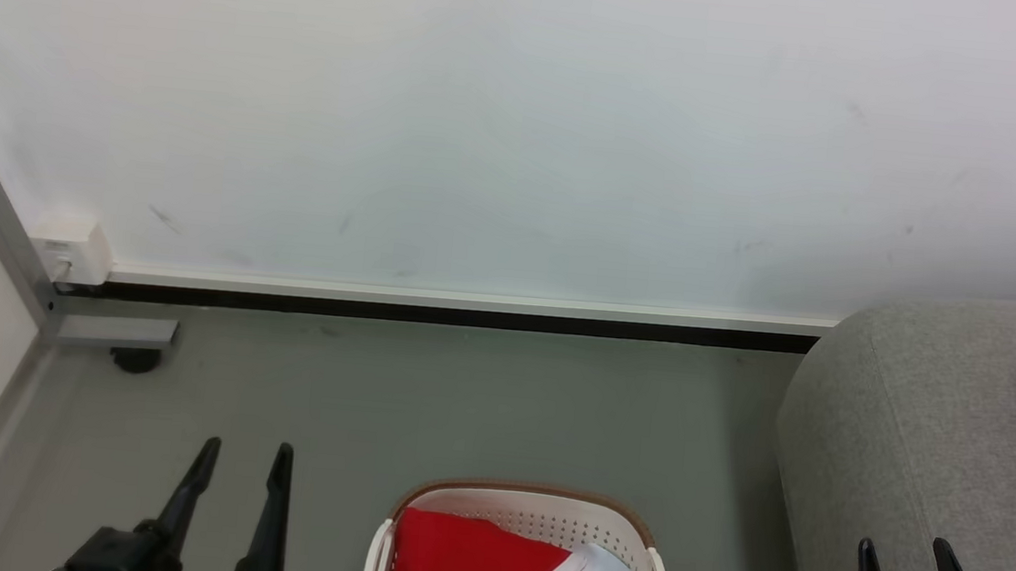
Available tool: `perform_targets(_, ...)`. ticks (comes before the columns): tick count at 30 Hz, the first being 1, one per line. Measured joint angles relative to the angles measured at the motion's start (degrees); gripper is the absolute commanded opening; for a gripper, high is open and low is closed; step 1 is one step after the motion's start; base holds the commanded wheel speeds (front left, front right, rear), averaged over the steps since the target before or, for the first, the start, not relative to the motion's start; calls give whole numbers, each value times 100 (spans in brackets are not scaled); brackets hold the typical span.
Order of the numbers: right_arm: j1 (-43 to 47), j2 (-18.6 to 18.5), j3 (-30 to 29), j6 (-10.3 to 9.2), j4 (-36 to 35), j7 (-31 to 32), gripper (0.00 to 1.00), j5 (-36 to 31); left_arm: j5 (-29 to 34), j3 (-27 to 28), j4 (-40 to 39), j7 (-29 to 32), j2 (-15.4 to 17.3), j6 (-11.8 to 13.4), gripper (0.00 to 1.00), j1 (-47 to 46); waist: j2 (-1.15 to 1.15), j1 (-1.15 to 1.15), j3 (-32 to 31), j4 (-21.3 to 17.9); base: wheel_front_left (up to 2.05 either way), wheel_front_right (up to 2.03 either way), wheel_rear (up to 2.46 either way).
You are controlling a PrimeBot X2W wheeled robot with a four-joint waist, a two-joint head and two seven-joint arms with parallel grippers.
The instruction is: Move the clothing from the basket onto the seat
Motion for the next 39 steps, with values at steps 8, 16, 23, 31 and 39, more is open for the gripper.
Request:
perform_targets(8,21,2,90,0,57,-1,100,78,125,363,-42,0,-105,-166,100,117,0,0,25,-106,0,0,0)
perform_targets(16,-82,1,84,0,-18,0,100,100,193,379,93,0,-186,-346,100,91,0,0,261,-254,0,0,0)
perform_targets(23,-480,0,172,0,-278,-1,100,144,369,-286,808,3,37,-456,100,-814,0,1,941,-408,0,0,0)
perform_targets(31,-976,0,368,0,-500,0,100,308,553,-990,1759,541,399,-482,100,-2126,0,2,2019,-721,0,0,0)
perform_targets(39,-1300,-3,477,0,-687,0,100,527,1091,-1490,2839,1482,666,-495,100,-3059,0,2,2956,-1128,0,0,0)
